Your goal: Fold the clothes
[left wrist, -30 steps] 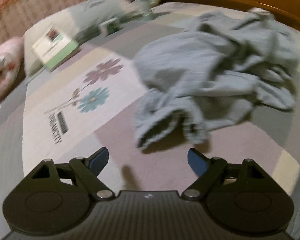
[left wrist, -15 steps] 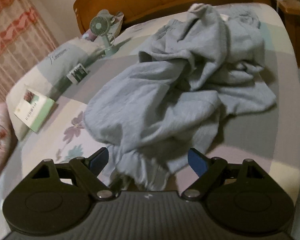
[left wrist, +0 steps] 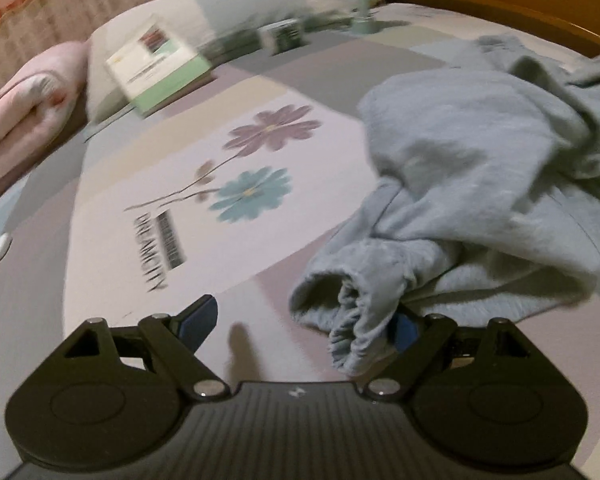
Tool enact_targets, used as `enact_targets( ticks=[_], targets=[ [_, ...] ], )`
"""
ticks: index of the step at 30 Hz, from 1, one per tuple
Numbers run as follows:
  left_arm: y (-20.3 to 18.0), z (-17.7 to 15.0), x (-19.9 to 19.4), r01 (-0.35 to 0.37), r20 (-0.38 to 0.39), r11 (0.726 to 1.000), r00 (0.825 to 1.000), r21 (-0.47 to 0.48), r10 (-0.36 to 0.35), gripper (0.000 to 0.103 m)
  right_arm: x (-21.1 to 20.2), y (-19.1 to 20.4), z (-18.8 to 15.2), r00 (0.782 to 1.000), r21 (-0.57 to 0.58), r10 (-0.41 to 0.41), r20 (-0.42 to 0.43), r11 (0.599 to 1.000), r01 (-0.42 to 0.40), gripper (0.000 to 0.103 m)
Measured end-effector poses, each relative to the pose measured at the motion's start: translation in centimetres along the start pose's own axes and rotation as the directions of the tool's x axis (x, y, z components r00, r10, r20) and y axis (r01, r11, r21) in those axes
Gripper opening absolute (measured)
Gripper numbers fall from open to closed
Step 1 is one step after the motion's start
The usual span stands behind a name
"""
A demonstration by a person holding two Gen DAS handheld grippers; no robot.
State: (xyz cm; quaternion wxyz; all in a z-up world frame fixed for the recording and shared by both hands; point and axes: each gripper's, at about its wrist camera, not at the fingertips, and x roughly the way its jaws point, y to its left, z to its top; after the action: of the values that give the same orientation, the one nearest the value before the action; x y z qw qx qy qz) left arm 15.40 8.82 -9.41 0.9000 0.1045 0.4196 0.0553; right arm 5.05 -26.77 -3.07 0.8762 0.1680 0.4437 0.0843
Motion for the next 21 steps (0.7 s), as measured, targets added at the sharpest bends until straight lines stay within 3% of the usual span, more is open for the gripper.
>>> enact_targets(
  ticks=[8,12,18,21],
  targets=[
    [2.4,-1.0,-0.7,-0.068,-0.027,0.998,0.997,-0.010,0.067,0.088,0.0,0.2,0.0,1.000,-0.005,0.007,0.001,1.000,-0.007,0.103],
    [1.8,-1.6,-2.3,-0.077,-0.009,0.997,0.997,0.026,0.077,0.086,0.2,0.3,-0.1,1.000,-0.011,0.012,0.000,1.000,-0.012,0.103],
    [-2.8,-2.6,-5.6,0.006,0.095,0.965,0.995,0.263,-0.032,0.086,0.4,0.6,-0.1,1.000,-0.018,0.018,-0.004,1.000,-0.018,0.103],
    [-5.5,-2.6,-6.3,0.115,0.100,0.942,0.983,0.317,-0.153,0.086,0.5,0.7,-0.2,1.000,-0.020,0.019,-0.008,1.000,-0.019,0.103]
  ],
)
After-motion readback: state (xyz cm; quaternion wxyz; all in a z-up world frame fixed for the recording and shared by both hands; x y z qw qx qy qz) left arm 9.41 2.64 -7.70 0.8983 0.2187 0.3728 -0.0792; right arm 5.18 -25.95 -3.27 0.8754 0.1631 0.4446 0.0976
